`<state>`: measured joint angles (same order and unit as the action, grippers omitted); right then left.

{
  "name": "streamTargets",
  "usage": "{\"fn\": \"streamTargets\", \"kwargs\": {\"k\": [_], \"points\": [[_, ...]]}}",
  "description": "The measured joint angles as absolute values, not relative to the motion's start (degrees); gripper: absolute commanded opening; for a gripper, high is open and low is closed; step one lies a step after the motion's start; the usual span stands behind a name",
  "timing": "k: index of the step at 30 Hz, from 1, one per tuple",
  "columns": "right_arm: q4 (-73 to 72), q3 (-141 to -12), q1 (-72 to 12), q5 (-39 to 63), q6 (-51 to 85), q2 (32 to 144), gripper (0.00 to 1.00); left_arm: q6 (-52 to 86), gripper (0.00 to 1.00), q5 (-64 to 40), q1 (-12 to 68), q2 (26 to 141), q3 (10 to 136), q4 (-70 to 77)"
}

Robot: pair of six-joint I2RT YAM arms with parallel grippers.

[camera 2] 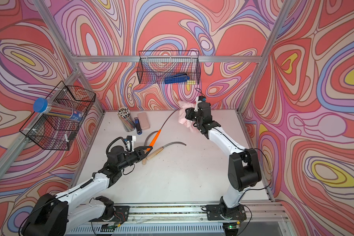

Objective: Wipe small sickles with rags
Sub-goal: Wipe the small sickle.

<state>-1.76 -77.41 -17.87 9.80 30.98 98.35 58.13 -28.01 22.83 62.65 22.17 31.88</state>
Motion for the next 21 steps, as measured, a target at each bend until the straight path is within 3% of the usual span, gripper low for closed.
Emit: {"fn": "streamTargets", "kwargs": {"k": [9, 21], "points": [[-1.7, -77.5, -28.2, 7.4, 27.6, 99.7, 0.00, 58.2, 0.00, -27.4, 22.8, 62.7, 22.2, 32.0], [2.4, -79.7, -28.7, 1.1, 24.3, 98.4, 0.00, 58.1, 0.00, -27.2, 22.8, 62.7, 22.2, 32.1]]}}
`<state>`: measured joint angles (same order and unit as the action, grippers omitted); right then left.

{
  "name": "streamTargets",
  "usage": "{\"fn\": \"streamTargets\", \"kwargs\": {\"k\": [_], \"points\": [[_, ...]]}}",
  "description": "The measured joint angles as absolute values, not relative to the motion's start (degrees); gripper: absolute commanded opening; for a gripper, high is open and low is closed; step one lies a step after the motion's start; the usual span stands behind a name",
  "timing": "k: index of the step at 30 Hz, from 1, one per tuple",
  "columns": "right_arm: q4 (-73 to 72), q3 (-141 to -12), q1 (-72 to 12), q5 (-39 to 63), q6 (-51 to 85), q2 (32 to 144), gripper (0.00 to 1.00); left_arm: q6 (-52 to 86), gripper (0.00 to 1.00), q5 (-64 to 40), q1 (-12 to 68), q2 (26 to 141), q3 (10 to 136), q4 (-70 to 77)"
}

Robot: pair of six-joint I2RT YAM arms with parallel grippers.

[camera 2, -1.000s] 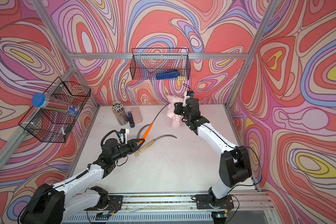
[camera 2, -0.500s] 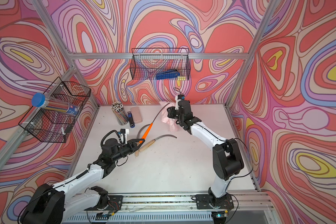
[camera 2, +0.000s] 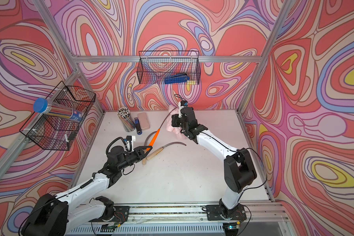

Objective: Wipe small sickles with rags
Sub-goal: Wipe the small sickle.

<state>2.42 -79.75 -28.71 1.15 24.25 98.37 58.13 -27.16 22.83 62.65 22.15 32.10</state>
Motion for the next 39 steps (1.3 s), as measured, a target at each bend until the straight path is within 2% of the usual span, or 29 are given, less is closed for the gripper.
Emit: {"fn": "streamTargets", "kwargs": {"k": [15, 26, 39], "points": [[2.7, -80.7, -29.3, -0.4, 23.2, 98.3, 0.00, 58.2, 0.00, -27.1, 22.8, 62.2, 22.2, 32.7], [-2.5, -73.9, -39.9, -1.3, 23.0, 98.4, 0.00, 58.3, 0.00, -26.3, 22.7, 62.3, 22.1, 32.3], [-4.4, -71.4, -38.3, -1.6, 23.2, 98.2, 0.00, 58.5, 0.00, -26.3, 22.5, 62.3, 22.0, 31.5]]}}
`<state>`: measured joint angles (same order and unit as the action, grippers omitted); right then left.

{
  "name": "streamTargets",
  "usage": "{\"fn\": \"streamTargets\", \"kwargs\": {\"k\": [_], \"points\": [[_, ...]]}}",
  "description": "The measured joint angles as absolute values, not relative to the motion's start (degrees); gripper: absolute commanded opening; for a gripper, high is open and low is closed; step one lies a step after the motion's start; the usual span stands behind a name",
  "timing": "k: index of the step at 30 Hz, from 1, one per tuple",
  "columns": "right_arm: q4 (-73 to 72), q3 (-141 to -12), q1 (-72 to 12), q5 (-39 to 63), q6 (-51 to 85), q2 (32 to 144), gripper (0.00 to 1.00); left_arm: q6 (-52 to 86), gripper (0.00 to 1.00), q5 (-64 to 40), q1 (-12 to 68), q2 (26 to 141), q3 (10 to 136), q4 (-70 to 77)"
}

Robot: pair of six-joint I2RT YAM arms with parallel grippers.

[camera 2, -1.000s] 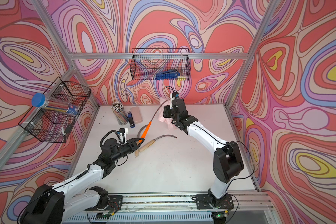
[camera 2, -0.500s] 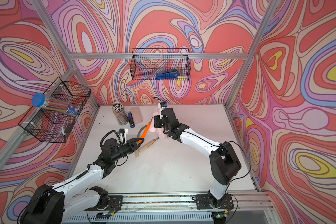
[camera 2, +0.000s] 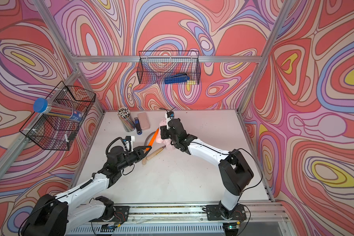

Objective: Wipe small sickles with rags
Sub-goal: Wipe the small sickle.

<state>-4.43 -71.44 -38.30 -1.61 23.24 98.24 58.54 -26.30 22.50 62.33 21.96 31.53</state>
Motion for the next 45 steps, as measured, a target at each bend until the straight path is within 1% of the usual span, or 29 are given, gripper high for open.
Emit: {"fn": "streamTargets", "kwargs": {"k": [7, 10, 20, 35, 41, 45], "points": [[-1.7, -74.2, -29.7, -0.7, 24.0, 97.3, 0.00, 58.5, 0.00, -26.6, 22.5, 61.3, 21.8, 31.5], [-0.5, -76.4, -27.9, -1.1, 23.8, 96.3, 0.00, 58.5, 0.00, -27.1, 22.6, 61.1, 21.8, 31.6], [-1.0, -77.4, -30.2, 0.3, 23.6, 96.2, 0.00, 58.5, 0.00, -27.2, 22.7, 61.2, 21.8, 32.5], [-6.5, -66.7, -39.0, 0.5, 23.4, 97.0, 0.00, 58.5, 0.00, -26.8, 22.6, 61.6, 21.8, 32.1], [-6.0, -67.1, -38.3, -0.3, 23.4, 97.0, 0.00, 58.5, 0.00, -26.8, 22.6, 61.6, 21.8, 32.0], [-5.0, -69.4, -35.2, 0.4, 23.6, 97.0, 0.00, 58.5, 0.00, -26.8, 22.6, 61.6, 21.8, 32.0]]}}
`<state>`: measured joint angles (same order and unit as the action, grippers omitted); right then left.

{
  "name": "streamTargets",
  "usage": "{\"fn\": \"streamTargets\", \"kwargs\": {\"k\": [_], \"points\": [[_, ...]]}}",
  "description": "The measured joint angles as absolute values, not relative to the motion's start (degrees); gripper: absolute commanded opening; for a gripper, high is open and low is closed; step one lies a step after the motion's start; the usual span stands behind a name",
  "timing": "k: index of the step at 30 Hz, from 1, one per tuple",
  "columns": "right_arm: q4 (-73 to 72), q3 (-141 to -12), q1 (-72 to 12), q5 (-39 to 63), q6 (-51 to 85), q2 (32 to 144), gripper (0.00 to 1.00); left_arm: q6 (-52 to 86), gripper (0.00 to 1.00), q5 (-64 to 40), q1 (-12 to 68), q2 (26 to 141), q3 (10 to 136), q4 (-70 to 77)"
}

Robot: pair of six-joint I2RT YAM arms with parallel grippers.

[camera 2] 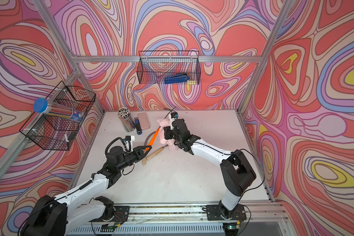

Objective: Wipe small sickles with rags
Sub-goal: Wipe the small sickle.

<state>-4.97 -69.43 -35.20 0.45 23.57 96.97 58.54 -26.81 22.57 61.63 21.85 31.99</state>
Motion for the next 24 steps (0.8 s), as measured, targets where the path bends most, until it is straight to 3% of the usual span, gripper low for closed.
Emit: {"fn": "streamTargets", "kwargs": {"k": [12, 24], "points": [[1.1, -80.6, -26.3, 1.5, 23.0, 97.0, 0.00, 58.5, 0.00, -28.0, 22.6, 60.6, 21.8, 33.5], [-2.5, -74.4, -32.4, 2.8, 23.0, 97.0, 0.00, 58.6, 0.00, -27.3, 22.5, 60.6, 21.7, 32.6]]}}
